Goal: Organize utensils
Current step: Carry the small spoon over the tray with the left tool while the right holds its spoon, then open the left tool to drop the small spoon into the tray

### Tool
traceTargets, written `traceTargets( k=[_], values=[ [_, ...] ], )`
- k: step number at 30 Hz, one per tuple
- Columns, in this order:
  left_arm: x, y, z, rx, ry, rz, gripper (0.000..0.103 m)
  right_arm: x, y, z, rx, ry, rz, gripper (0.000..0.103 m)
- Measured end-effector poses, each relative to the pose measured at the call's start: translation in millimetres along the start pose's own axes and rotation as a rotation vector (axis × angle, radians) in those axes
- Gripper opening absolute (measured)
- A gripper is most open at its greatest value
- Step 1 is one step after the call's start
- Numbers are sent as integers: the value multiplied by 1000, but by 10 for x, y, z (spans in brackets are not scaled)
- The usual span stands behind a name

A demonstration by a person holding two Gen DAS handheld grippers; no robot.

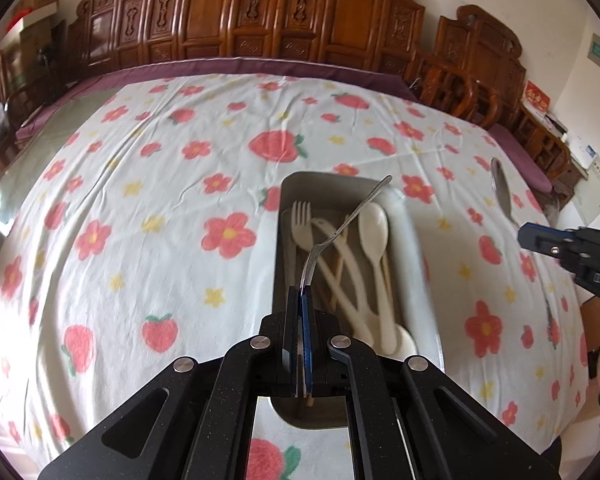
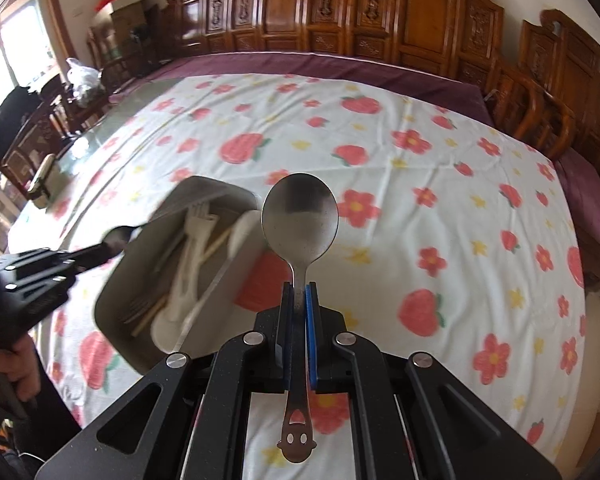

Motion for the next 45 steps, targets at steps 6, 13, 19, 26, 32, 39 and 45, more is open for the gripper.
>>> traceTargets(
  k=[6,13,19,26,32,39,45],
  values=[
    [-89,-9,-41,-20,41,23,1,30,-11,179,6,38,2,7],
    [-187,38,-100,-27,27,53,2,78,-3,338,9,71,-7,7],
    [-168,37,-119,-30,10,46,2,90,-1,407,15,82,-7,7],
    [-133,18,-138,-34,-8,48,2,80,11,470,20,88,-9,7],
    [-111,-12,-220,-38,-37,55,2,82,7,495,21,89,-9,7],
    [-24,-28,-262,-41,-72,37,2,84,0,505,21,91,-7,7],
    [156,5,-186,-26,-86,0,3,9,0,557,23,93,0,7]
  ],
)
Point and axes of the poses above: each gripper's, at about its wrist camera, not at the fingertips, and x roughly against the way its jaws point, z to its left, y to its top, the point moved 2 cm from there along -x, roughly the way its jaws point, and after that the axes turned 13 degrees about -x, right-handed, at the moved point
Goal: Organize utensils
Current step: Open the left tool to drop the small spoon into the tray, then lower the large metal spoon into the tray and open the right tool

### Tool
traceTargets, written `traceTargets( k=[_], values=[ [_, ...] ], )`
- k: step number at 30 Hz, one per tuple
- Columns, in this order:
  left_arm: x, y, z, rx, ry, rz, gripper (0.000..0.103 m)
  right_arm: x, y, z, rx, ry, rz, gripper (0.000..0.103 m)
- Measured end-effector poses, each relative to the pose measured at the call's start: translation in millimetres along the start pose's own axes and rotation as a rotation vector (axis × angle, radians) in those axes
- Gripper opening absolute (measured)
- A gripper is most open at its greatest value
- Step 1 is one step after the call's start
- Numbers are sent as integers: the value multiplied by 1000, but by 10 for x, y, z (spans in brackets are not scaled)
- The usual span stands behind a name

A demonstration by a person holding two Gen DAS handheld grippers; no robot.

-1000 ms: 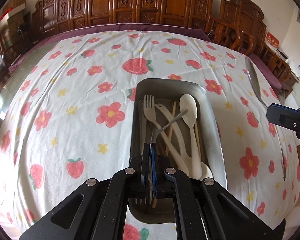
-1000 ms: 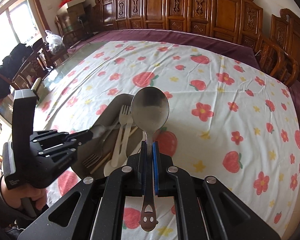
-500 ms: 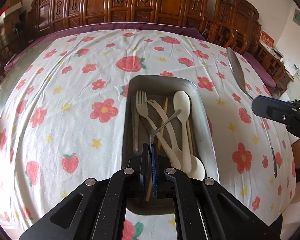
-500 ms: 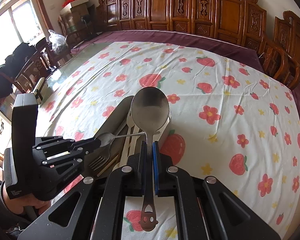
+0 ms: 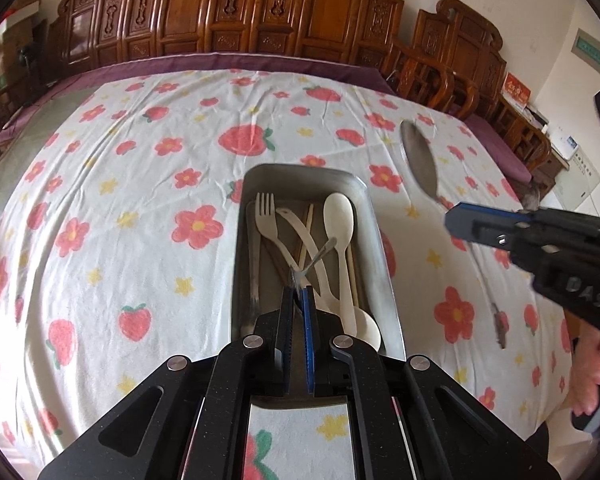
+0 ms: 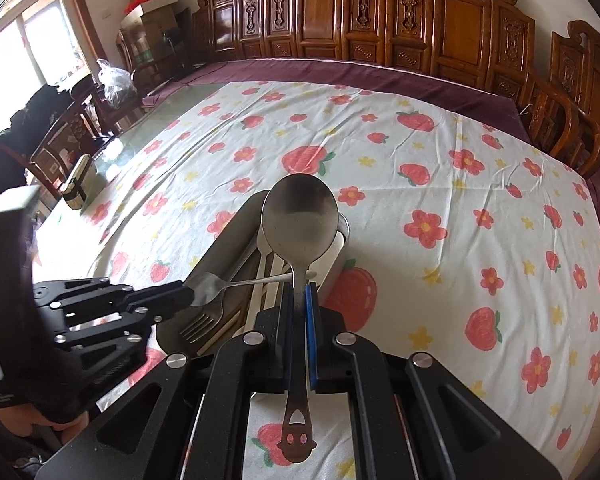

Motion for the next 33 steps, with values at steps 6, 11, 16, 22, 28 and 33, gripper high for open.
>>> traceTargets(
  k=[6,11,16,22,28,33],
  values=[
    [149,-5,104,-13,10,-29,23,-111,17,116,10,3,14,7],
    [227,-59,239,-10,25,-38,30,-237,38,234,7,15,28,7],
    [291,-130,434,-6,63,-41,47,-442,71,355,-21,32,48,7],
    [348,-213,686,13,102,-47,62,-711,72,433,-55,29,78,7],
    [360,-272,825,10,127,-38,74,-921,87,424,-92,24,95,7],
    [397,-297,874,-6,140,-62,90,-1037,98,427,-100,11,99,7]
  ],
)
Point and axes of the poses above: each gripper's, at about its wrist camera, not at the fingertips, and x roughly against the way its jaws point, z to its left, y to its top, the point moved 2 cm from there along -x, roughly the way its jaws point, and after that the axes turned 13 degrees about -x, right-handed, at the moved point
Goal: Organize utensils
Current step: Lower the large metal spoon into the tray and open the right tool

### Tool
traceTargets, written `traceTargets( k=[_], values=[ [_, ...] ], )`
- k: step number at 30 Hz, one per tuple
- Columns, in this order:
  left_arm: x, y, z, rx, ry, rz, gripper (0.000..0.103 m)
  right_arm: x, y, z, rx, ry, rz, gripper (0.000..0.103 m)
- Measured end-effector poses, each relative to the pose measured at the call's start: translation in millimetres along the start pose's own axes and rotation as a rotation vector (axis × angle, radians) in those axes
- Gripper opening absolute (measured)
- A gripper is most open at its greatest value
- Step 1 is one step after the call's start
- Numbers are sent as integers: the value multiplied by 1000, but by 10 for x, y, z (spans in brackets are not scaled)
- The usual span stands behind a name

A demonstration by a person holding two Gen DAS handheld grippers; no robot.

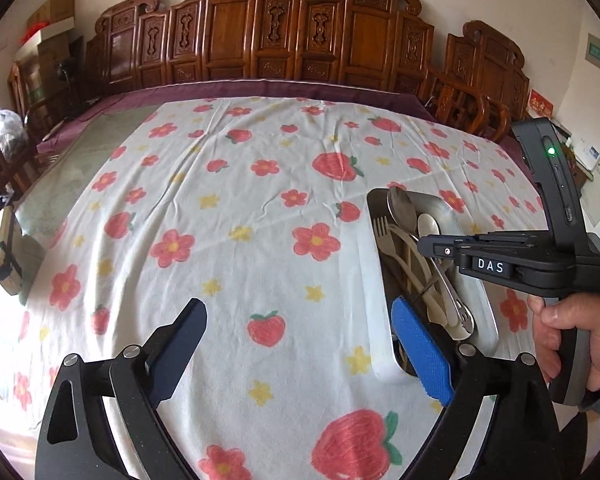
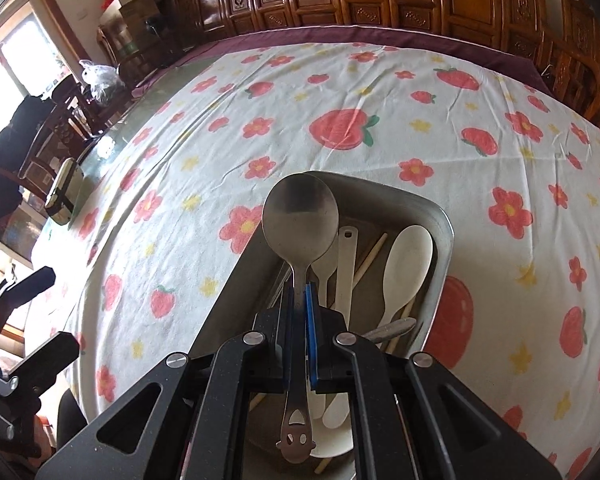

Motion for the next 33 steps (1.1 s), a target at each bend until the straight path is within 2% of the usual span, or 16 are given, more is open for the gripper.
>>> traceTargets(
  k=[13,26,28,30,31,33],
  values=[
    [36,0,-3,-12,18,-6,90,138,-15,-4,8,15,-52,10],
    [420,-35,-317,-51,48,-59,95,934,-453,-125,43,27,-183,10],
    [472,-49,-383,-58,43,-64,95,1071,-550,-164,43,26,-207,21],
    [517,-61,-449,-66,41,-64,95,1218,-663,-227,33,15,-237,39],
    [536,-62,-477,-70,42,-64,95,1274,-706,-256,27,12,-247,42],
    [575,-75,-549,-77,38,-64,95,1404,-810,-326,11,-9,-274,63]
  ],
)
Point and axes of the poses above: each gripper's, at about its wrist camera, not at the fingertips, and x roughly against the way its jaws point, z to its left, y to its top, the point moved 2 cm from there along -x, roughly the way its jaws point, and after that the axes turned 13 degrees about -x, right-handed, at the moved point
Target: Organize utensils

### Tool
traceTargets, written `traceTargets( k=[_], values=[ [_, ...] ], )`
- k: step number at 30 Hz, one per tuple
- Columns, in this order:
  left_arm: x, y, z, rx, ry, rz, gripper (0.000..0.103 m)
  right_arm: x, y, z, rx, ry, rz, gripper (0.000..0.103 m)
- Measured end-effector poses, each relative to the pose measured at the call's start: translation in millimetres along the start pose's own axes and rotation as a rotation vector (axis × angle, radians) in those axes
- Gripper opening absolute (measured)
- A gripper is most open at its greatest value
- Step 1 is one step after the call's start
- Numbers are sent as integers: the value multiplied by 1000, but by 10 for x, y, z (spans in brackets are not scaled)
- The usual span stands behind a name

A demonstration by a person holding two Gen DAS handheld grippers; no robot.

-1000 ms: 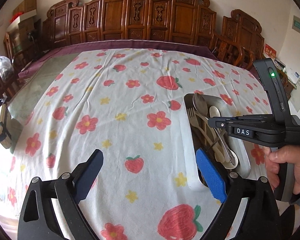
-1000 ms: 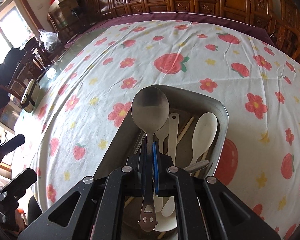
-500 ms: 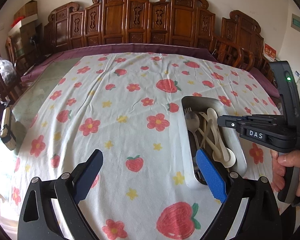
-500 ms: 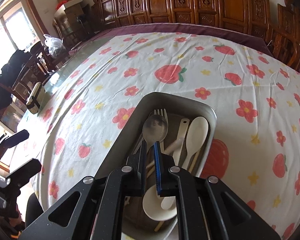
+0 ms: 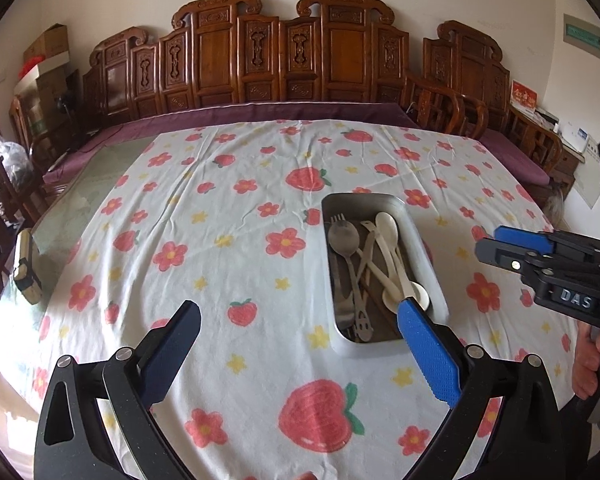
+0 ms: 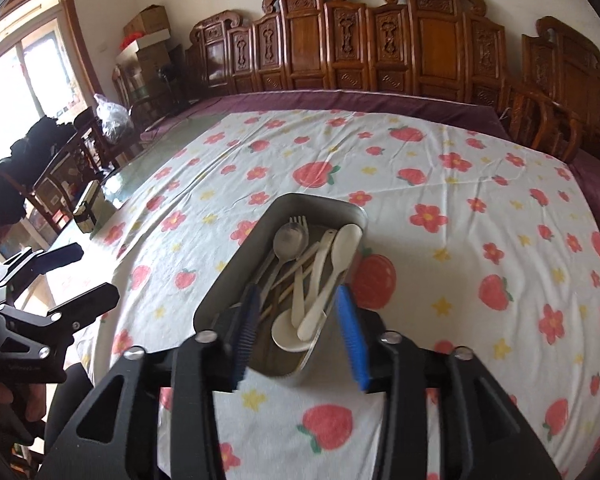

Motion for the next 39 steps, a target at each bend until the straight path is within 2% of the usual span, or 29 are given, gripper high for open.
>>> traceTargets(
  k=[3,6,8,19,32,39],
  values=[
    [39,-5,-91,-7,-16,0,95,201,-84,-94,-13,-45,-41,86],
    [88,-11,-195,-21,-23,-4,95,354,-150,-173,-31,-68,-64,97],
    [134,3,-269,-33,-29,-11,95,473,-189,-225,-45,-89,-80,100],
    [702,226,-454,-41,-5,-134,95,1176,-219,-336,-86,-119,-206,100],
    [1422,490,-507,-29,47,-259,95,2087,-111,-109,-64,-103,-410,100],
    [1729,517,-490,-6,63,-325,95,2395,-133,-12,-45,-100,-481,100]
  ],
)
Point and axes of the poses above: each gripper's, at about its wrist camera, not at the fingertips, and x roughly against the way its jaws point, z to its left, y to its top, the point moved 2 cm from there along -x, roughly the way its jaws point, and after that the axes turned 13 degrees about -x, right-handed, at the moved point
